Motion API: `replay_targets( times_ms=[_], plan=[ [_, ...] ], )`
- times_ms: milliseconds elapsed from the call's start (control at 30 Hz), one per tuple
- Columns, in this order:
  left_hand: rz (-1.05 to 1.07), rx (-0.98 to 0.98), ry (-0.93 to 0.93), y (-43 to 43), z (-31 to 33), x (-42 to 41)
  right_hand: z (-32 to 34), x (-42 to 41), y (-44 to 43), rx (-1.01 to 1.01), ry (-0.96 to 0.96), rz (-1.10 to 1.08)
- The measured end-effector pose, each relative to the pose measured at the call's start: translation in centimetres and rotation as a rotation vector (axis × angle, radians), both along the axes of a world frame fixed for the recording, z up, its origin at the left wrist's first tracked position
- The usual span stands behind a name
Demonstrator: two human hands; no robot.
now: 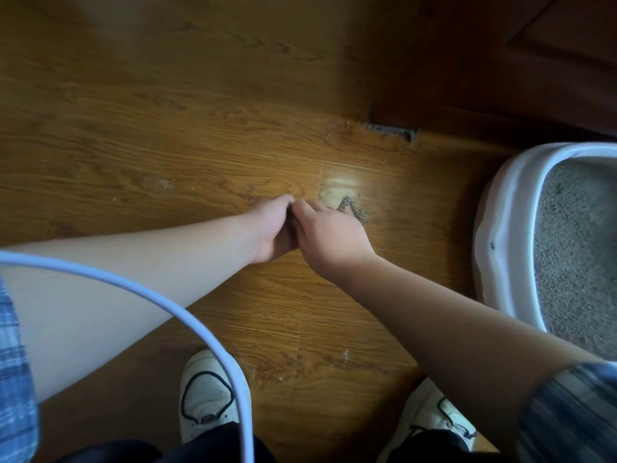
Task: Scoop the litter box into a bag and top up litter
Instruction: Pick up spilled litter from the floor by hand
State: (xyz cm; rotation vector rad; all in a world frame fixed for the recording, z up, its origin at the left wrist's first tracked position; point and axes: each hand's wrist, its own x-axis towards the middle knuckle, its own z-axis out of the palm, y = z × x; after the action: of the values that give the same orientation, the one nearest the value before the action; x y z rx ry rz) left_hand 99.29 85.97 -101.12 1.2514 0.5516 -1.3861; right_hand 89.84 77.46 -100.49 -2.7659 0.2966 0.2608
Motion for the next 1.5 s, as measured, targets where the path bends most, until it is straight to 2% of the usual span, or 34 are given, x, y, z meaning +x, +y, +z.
replay_targets(
  times_ms=[67, 133, 200, 267, 433, 600, 767, 1000, 1133, 1333, 1500],
  plan=[
    [0.005, 0.027, -0.007, 0.1, -0.2, 0.1, -0.5, -0.9, -0.7, 0.162, -0.028, -0.054],
    [-0.039, 0.086, -0.068, 0.1, -0.4, 0.3, -1.3, -2.1, -1.8, 0.329, -0.069, -0.195],
    [-0.107, 0.113, -0.11, 0.1, -0.4, 0.4, -2.2, -3.1, -3.5, 0.347, -0.063, -0.304],
    [-0.157, 0.099, -0.09, 0.1, -0.2, 0.6, -2.9, -3.9, -5.5, 0.256, 0.006, -0.325],
    [-0.191, 0.041, -0.075, -0.5, 1.2, 1.7, -2.9, -4.3, -9.3, 0.074, 0.139, -0.089],
    [-0.237, 0.054, -0.167, -2.2, 4.4, 4.8, -1.9, -2.4, -12.1, 0.085, 0.231, -0.009],
    [-0.27, 0.07, -0.198, -4.2, 9.2, 5.1, -0.2, -0.6, -13.5, 0.085, 0.298, 0.171],
    [0.065, 0.039, -0.132, -5.2, 15.4, 2.5, -1.3, -0.6, -11.8, 0.081, 0.269, 0.429],
    [0.253, 0.007, -0.087, -4.0, 16.9, 0.4, -3.1, -1.6, -12.4, -0.058, 0.28, 0.602],
    [0.226, 0.015, -0.086, -3.3, 16.5, -0.7, -4.3, -3.8, -14.6, -0.078, 0.258, 0.533],
    [0.298, 0.021, -0.055, -3.4, 14.6, -1.7, -4.6, -4.2, -16.1, 0.105, 0.256, 0.34]
  ],
)
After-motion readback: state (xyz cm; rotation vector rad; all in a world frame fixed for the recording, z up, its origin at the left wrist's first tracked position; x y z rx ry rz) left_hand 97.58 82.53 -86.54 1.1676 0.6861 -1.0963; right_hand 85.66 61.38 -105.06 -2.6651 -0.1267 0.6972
